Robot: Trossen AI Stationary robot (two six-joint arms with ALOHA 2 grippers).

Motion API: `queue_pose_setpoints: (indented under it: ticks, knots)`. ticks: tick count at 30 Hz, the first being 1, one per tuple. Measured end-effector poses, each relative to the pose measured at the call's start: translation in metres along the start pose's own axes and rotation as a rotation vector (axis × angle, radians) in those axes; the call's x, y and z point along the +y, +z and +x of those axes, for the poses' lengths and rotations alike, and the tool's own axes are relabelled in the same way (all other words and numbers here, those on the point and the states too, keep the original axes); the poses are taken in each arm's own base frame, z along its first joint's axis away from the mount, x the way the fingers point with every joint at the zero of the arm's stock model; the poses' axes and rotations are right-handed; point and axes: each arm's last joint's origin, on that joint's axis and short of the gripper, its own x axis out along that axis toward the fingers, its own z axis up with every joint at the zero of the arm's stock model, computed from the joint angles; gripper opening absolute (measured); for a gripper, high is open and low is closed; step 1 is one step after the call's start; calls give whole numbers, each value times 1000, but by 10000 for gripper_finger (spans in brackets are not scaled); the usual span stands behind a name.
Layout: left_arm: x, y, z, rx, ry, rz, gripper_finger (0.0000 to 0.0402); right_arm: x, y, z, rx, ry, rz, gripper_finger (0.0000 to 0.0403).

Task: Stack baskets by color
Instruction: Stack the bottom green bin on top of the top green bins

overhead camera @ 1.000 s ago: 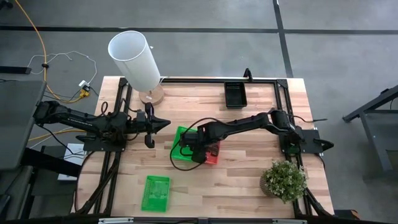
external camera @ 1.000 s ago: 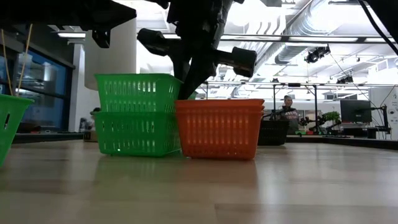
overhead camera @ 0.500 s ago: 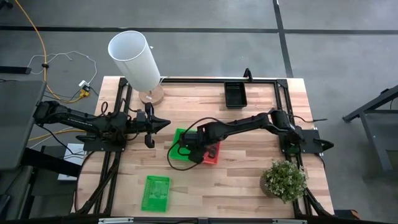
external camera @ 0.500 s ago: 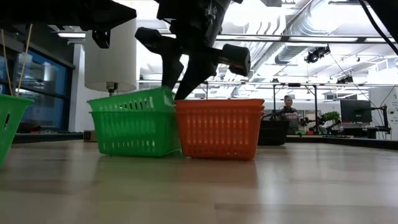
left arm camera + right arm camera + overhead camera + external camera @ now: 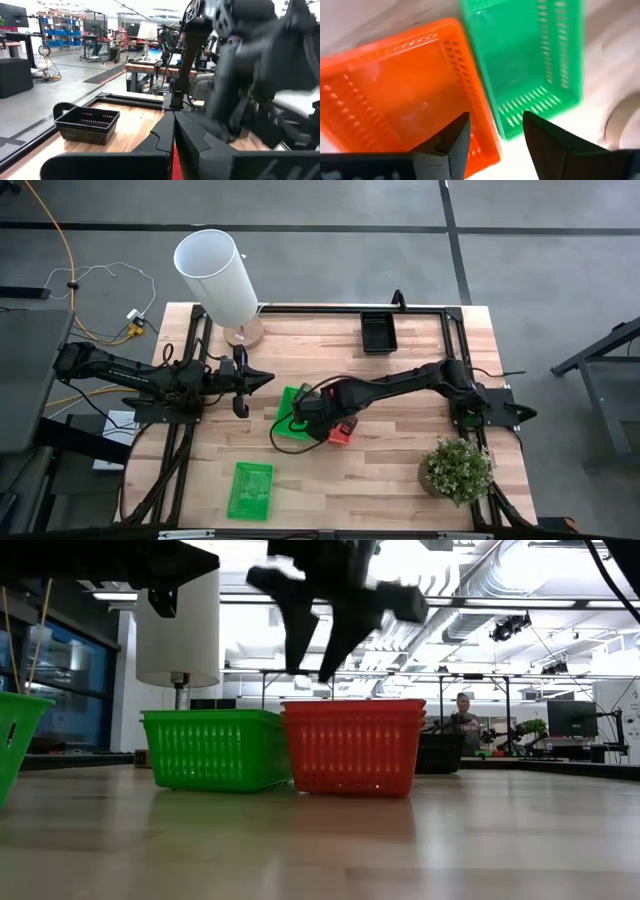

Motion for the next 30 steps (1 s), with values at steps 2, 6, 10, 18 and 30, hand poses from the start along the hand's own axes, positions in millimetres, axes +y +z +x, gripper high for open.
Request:
queue_pose_setpoints:
  ticks: [2, 6, 10, 18, 30]
  knots:
    - [0, 0, 0, -1, 0, 0, 0, -2, -3, -14, 7, 14, 88, 169]
    - [0, -1, 0, 8, 0, 2, 0, -4, -11, -46, -16, -6, 265, 169]
    - [0, -1, 0, 14, -2, 4, 0, 0, -28, -72, -103, 63, 463, 169]
    - [0, -2, 0, 21, -3, 34, 0, 52, -60, -61, -213, 42, 674, 169]
    - [-1, -1, 0, 13, -42, 61, 0, 128, -112, -40, -911, -419, 902, 169]
